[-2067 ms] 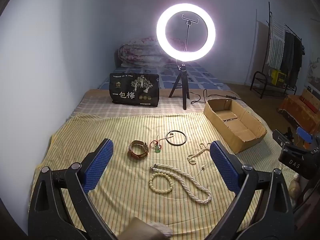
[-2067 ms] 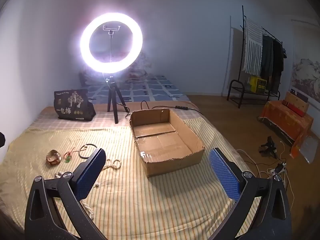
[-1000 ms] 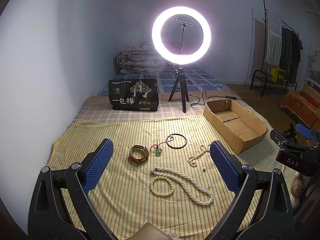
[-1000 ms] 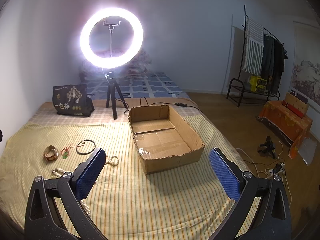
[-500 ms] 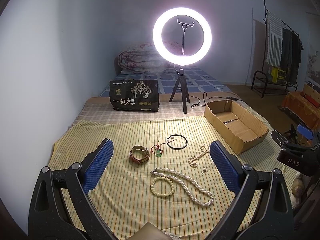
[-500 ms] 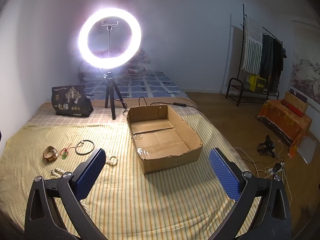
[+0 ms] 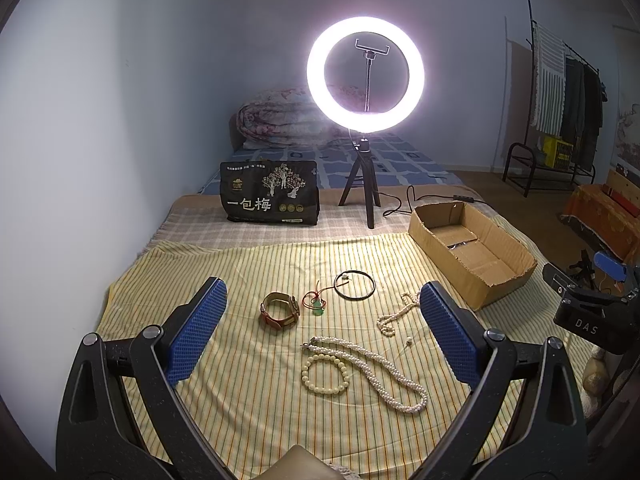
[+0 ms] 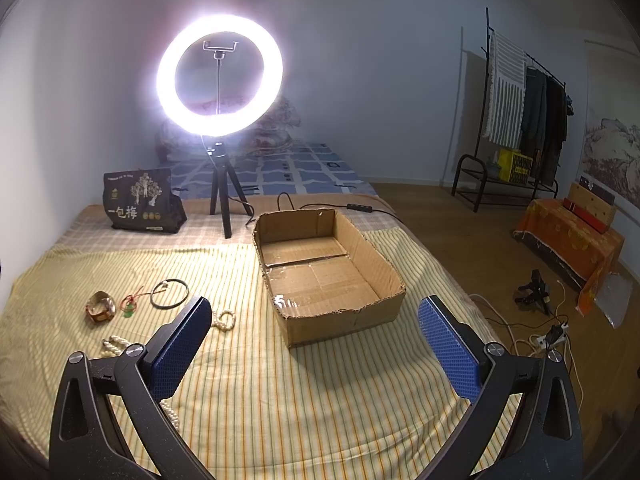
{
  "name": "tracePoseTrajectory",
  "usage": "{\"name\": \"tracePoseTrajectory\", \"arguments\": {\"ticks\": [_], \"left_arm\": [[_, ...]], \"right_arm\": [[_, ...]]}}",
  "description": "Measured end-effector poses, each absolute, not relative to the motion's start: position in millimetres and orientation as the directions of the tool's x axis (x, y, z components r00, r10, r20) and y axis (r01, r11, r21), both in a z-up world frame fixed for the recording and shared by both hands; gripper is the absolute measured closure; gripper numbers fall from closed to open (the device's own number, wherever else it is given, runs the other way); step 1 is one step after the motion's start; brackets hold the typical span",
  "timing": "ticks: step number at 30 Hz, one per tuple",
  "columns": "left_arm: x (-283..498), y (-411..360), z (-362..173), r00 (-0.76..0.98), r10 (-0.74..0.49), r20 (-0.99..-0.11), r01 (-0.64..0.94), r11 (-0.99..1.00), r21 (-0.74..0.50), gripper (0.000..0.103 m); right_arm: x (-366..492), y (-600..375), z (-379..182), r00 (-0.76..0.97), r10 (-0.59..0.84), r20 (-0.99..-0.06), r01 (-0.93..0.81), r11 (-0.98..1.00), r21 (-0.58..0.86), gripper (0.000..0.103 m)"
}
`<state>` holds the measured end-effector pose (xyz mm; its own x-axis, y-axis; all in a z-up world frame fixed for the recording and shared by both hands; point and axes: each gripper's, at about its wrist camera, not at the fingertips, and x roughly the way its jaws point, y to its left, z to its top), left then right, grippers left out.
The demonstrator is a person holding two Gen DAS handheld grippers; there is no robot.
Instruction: Organize jewelry
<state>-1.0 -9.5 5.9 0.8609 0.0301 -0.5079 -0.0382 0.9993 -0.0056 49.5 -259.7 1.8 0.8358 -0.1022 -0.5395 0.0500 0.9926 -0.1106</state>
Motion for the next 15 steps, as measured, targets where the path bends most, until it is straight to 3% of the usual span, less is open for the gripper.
{"name": "tracePoseTrajectory", "arguments": {"ticks": [15], "left_arm": [[-0.7, -9.5, 6.7, 0.862, 0.03, -0.506, -0.039, 0.999, -0.006, 0.004]], "right_arm": [[49.7, -260.0, 1.9, 0.835, -0.104, -0.54, 0.051, 0.992, -0.111, 0.0]]}}
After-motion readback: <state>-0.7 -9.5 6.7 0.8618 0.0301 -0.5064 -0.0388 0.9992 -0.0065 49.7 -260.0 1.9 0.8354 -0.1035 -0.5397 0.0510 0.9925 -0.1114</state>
